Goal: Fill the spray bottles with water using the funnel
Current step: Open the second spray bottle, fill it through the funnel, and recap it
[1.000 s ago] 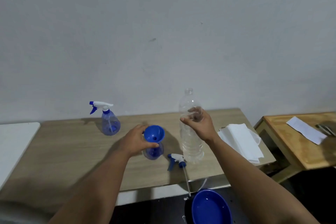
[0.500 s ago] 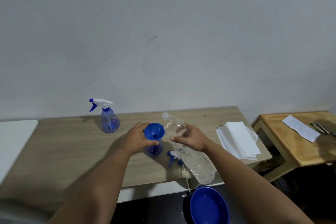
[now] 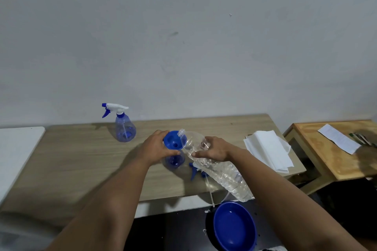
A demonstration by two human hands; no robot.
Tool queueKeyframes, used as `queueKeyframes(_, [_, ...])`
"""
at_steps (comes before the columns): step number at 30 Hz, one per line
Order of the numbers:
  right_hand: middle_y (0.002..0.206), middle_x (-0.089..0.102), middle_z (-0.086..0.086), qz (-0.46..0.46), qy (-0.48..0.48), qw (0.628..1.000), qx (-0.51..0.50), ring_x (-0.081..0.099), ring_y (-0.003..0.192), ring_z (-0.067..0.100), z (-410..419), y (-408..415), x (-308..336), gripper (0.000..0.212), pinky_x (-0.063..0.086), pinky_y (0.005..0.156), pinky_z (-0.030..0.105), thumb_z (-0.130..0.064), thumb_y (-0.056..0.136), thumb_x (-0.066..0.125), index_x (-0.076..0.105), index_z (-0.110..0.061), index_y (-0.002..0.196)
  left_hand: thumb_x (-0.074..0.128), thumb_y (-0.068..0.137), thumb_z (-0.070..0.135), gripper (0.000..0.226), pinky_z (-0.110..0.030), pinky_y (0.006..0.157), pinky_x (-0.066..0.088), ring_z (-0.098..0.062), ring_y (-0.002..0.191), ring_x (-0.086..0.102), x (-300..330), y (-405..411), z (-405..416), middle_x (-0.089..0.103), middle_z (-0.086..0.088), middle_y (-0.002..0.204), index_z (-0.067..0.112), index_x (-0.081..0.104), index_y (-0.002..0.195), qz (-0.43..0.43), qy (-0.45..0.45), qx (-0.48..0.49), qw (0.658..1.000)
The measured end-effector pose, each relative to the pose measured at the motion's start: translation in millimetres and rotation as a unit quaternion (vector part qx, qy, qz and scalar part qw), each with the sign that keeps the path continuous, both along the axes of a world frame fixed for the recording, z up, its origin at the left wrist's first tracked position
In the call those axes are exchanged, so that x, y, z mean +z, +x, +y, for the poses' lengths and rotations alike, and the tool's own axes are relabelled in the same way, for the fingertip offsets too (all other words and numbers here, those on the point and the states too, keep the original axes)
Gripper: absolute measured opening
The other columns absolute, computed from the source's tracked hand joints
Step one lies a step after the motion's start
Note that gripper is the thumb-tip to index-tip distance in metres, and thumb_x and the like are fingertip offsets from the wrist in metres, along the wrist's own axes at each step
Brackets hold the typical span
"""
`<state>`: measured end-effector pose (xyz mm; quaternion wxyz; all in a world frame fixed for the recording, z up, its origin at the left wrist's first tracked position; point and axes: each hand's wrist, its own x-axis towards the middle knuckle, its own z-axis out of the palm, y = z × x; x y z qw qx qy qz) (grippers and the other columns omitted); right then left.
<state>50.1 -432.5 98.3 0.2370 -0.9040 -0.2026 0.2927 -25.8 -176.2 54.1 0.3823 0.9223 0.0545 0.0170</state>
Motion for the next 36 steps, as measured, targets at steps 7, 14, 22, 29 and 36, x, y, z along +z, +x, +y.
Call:
queueKeyframes(7, [0.106, 0.065, -0.002, 0.002, -0.018, 1.000, 0.021, 0.062, 0.100, 0.020, 2, -2, 14, 0.052, 0.047, 0.081, 0.031, -0.063, 0.084, 0.078, 0.059, -0.023, 0.111, 0.086, 0.053, 0.062, 0.080, -0.036, 0.096, 0.051, -0.009, 0.104, 0.060, 0, 0, 0, 0.059, 0.013, 0.115, 0.040, 0.061, 0.126, 0.004, -0.002, 0.002, 1.000])
queueKeyframes(14, [0.113, 0.074, 0.003, 0.019, -0.025, 0.999, 0.027, 0.069, 0.104, 0.024, 4, -2, 14, 0.061, 0.055, 0.094, 0.037, -0.065, 0.081, 0.078, 0.069, -0.018, 0.119, 0.085, 0.055, 0.062, 0.081, -0.036, 0.095, 0.052, -0.009, 0.104, 0.060, 1, -1, -1, 0.057, 0.015, 0.118, 0.037, 0.061, 0.128, 0.017, 0.005, 0.007, 1.000])
queueKeyframes(22, [0.119, 0.074, 0.005, 0.030, -0.029, 0.999, 0.019, 0.068, 0.107, 0.024, 5, -2, 12, 0.066, 0.051, 0.098, 0.035, -0.065, 0.080, 0.080, 0.069, -0.020, 0.127, 0.082, 0.051, 0.068, 0.089, -0.038, 0.096, 0.052, -0.010, 0.106, 0.060, 1, 0, 0, 0.056, 0.014, 0.120, 0.035, 0.060, 0.131, 0.024, 0.015, 0.009, 1.000])
queueKeyframes(29, [0.103, 0.072, 0.002, 0.040, -0.039, 0.998, 0.022, 0.068, 0.099, 0.023, 5, -1, 17, 0.053, 0.049, 0.087, 0.032, -0.064, 0.081, 0.079, 0.071, -0.021, 0.112, 0.082, 0.052, 0.068, 0.091, -0.035, 0.095, 0.051, -0.010, 0.108, 0.059, 2, 1, -1, 0.056, 0.014, 0.122, 0.034, 0.058, 0.134, 0.029, 0.024, 0.012, 0.999])
queueKeyframes(36, [0.086, 0.069, -0.004, 0.042, -0.050, 0.998, 0.026, 0.067, 0.085, 0.019, 6, 1, 17, 0.040, 0.046, 0.071, 0.029, -0.064, 0.080, 0.080, 0.067, -0.028, 0.087, 0.078, 0.049, 0.074, 0.093, -0.038, 0.095, 0.051, -0.011, 0.106, 0.059, 3, 2, 0, 0.056, 0.013, 0.120, 0.035, 0.059, 0.132, 0.030, 0.024, 0.007, 0.999])
